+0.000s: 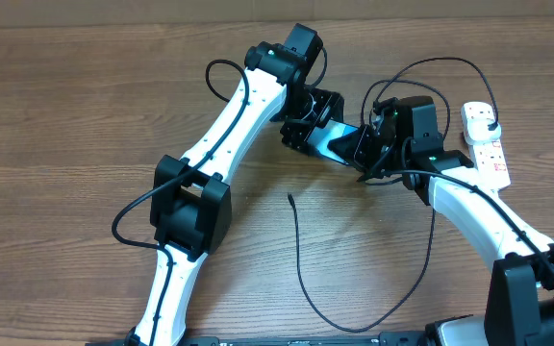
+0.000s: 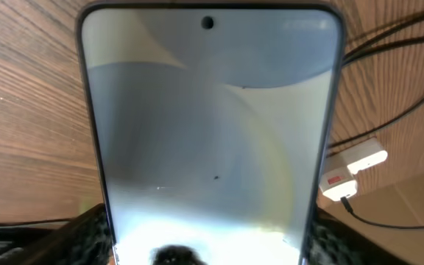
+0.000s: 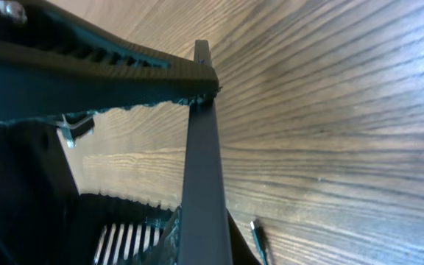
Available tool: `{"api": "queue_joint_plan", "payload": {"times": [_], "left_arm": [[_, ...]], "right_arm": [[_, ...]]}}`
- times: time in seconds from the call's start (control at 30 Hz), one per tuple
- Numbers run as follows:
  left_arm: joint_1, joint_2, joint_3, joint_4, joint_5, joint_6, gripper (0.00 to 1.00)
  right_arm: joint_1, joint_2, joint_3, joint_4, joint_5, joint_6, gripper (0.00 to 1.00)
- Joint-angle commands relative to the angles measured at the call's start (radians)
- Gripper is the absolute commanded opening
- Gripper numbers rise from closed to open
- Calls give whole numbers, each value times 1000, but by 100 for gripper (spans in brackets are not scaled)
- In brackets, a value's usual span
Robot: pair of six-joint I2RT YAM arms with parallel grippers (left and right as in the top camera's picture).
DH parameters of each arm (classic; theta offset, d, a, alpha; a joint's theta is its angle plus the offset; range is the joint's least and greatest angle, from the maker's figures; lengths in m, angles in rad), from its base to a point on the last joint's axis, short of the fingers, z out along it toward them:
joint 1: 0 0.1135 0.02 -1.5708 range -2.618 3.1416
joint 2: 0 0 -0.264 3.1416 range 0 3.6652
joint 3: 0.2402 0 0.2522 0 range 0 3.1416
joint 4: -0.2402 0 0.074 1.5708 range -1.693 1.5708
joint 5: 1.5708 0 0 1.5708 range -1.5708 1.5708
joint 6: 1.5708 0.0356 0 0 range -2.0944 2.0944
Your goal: Plug charger to phone and switch on socket
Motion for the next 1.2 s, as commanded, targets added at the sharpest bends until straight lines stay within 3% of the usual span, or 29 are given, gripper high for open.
{"api": "queue_joint_plan", "payload": {"times": [0.0, 0.23, 0.57, 0.73, 0.87, 1.17], "left_arm": [[-29, -6, 29, 6, 48, -5, 100], [1, -6, 29, 6, 76, 16, 100], [181, -6, 29, -14, 318, 312, 100], [270, -6, 29, -61, 348, 431, 100], [317, -6, 29, -90, 348, 433, 100], [349, -6, 29, 124, 346, 376, 100]], "right_arm": [[5, 0, 19, 0, -8, 0, 4], [5, 0, 19, 0, -7, 0, 4], [3, 0, 19, 20, 60, 11, 4], [-6, 0, 19, 66, 59, 312, 4], [-9, 0, 19, 130, 44, 531, 4], [-7, 0, 19, 349, 36, 998, 4]]}}
